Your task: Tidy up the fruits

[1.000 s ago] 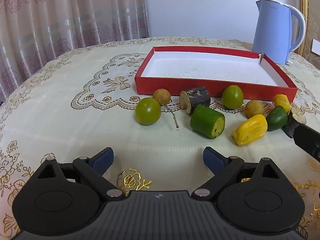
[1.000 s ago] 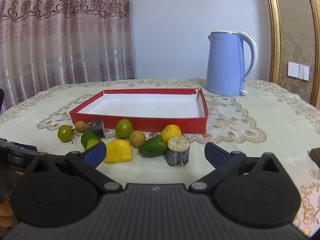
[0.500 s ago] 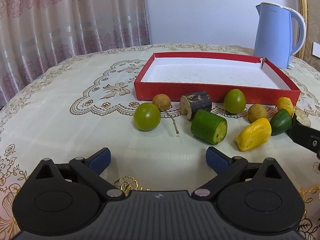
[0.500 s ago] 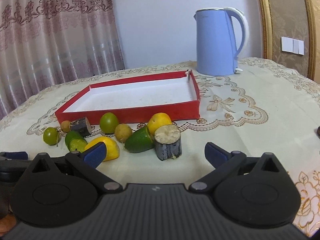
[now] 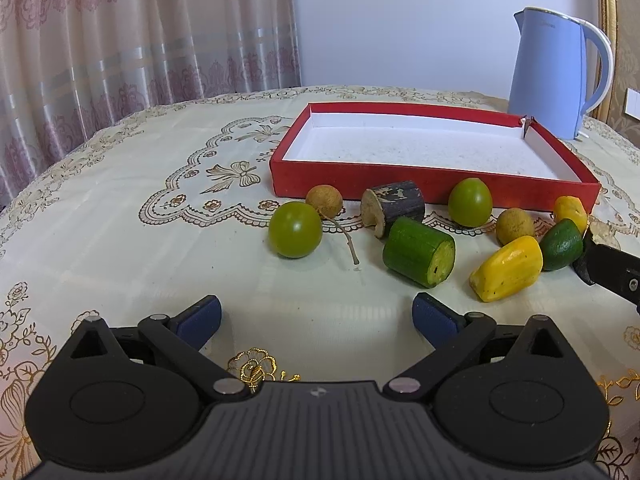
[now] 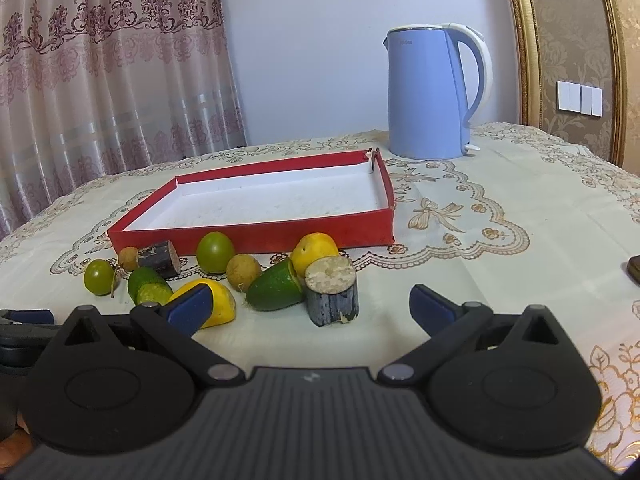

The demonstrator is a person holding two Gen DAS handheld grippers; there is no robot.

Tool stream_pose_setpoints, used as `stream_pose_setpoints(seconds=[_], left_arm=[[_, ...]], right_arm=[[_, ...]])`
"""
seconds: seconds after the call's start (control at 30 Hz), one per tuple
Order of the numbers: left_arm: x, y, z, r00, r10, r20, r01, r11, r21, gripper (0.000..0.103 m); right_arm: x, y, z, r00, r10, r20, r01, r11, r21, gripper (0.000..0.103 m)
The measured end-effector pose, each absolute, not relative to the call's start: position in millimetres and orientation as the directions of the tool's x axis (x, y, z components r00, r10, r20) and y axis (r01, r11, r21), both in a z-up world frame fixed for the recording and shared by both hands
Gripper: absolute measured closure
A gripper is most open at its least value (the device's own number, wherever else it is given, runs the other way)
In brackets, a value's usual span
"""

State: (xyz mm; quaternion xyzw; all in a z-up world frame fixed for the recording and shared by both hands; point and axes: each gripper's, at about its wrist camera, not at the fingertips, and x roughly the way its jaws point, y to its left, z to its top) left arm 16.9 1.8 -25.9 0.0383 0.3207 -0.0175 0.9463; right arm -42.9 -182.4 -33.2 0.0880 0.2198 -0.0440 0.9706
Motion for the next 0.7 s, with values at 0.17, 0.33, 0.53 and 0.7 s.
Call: stream_pose_setpoints(seconds=[0.17, 0.33, 0.53, 0.7], left_arm=[[17.1, 1.5, -26.2, 0.793, -0.011, -0.609, 0.058, 0.997, 0.057, 0.000], [17.2, 1.5, -26.2, 0.793, -0.011, -0.609, 0.058, 0.997, 0.057, 0.000], [17.3, 1.3, -26.3, 0.793, -0.011, -0.609, 0.058, 0.997, 0.057, 0.000], [17.3, 1.3, -26.3, 0.793, -0.011, -0.610, 0.058, 0.997, 0.057, 0.000]], right_arm=[[-43.1, -182.2, -32.4, 0.898, -0.050, -0.437, 0.125, 0.981, 0.146, 0.000], [-43.0, -182.0, -32.5, 0.897, -0.052, -0.439, 0.127, 0.982, 0.142, 0.000], [-42.6, -181.1, -32.7, 0.897, -0.055, -0.439, 0.127, 0.983, 0.137, 0.000], [-42.7, -180.6, -32.5, 0.897, -0.056, -0.438, 0.127, 0.983, 0.135, 0.000]])
